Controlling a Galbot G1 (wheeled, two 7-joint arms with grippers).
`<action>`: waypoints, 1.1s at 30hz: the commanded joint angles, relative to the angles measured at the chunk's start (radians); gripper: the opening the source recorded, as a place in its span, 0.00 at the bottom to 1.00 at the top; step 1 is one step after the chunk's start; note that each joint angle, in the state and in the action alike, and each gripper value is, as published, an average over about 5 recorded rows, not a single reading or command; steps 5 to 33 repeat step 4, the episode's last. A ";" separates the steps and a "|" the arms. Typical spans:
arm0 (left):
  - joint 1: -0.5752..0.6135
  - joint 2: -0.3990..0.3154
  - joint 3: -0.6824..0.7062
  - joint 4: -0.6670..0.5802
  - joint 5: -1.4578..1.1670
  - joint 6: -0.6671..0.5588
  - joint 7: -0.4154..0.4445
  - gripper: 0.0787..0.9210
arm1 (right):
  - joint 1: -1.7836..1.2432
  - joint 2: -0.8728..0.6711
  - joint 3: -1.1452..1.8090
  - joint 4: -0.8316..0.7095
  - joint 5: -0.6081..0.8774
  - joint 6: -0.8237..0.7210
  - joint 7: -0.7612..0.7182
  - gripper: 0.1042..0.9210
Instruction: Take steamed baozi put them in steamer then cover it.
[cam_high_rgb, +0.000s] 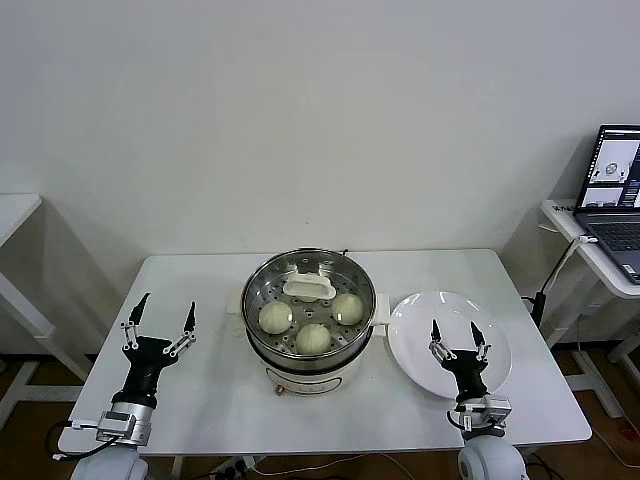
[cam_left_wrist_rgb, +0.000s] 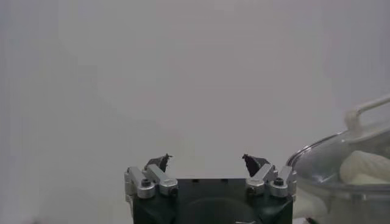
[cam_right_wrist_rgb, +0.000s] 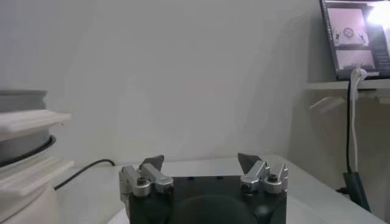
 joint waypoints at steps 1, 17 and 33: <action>0.012 -0.006 -0.022 0.037 -0.070 -0.039 0.011 0.88 | -0.010 -0.003 0.002 0.010 0.001 0.001 0.001 0.88; 0.008 0.000 -0.019 0.040 -0.070 -0.034 0.011 0.88 | -0.013 -0.003 0.003 0.012 -0.001 0.003 0.002 0.88; 0.008 0.000 -0.019 0.040 -0.070 -0.034 0.011 0.88 | -0.013 -0.003 0.003 0.012 -0.001 0.003 0.002 0.88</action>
